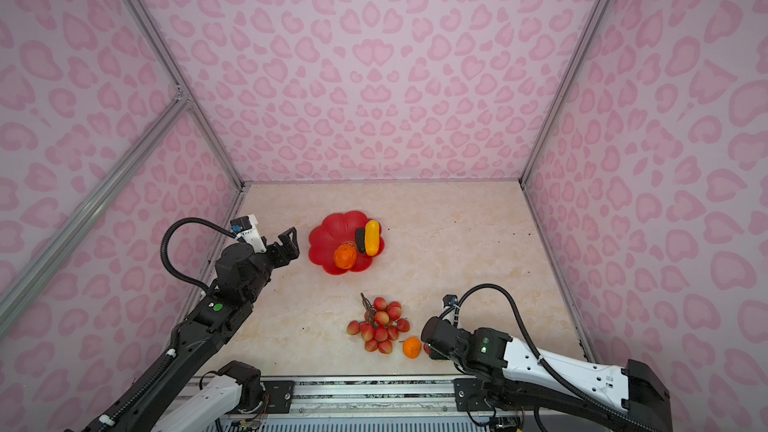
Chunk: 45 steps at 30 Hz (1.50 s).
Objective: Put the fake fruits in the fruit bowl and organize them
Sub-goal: 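Move the right gripper to the peach and grasp it, then carry the peach into the bowl with the right gripper and release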
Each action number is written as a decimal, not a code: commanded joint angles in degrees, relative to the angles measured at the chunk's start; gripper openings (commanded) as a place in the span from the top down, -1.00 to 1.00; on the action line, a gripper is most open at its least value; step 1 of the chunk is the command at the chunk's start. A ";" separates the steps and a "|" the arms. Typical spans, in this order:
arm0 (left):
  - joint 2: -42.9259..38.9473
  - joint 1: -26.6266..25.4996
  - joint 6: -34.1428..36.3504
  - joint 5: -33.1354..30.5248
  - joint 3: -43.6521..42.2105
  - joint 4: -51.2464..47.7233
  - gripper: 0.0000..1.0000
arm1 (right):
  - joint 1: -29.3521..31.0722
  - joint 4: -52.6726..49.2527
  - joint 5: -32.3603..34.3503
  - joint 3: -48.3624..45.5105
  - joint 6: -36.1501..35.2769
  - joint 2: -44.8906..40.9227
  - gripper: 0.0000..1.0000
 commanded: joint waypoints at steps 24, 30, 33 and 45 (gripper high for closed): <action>-7.41 0.06 -1.38 3.46 -3.76 -1.65 -0.89 | -21.49 32.19 -10.28 48.62 -38.75 54.19 0.99; -10.03 0.06 -3.63 6.77 -5.93 -2.38 -0.88 | -22.37 30.06 -12.91 67.84 -43.28 72.50 0.99; -11.19 0.06 -5.35 9.67 -7.03 -1.81 -0.86 | -22.56 25.32 -14.50 78.97 -45.78 82.88 0.99; -14.62 0.06 -3.97 17.64 -7.74 -4.02 -0.82 | -23.03 12.06 -16.12 107.83 -48.35 103.59 0.31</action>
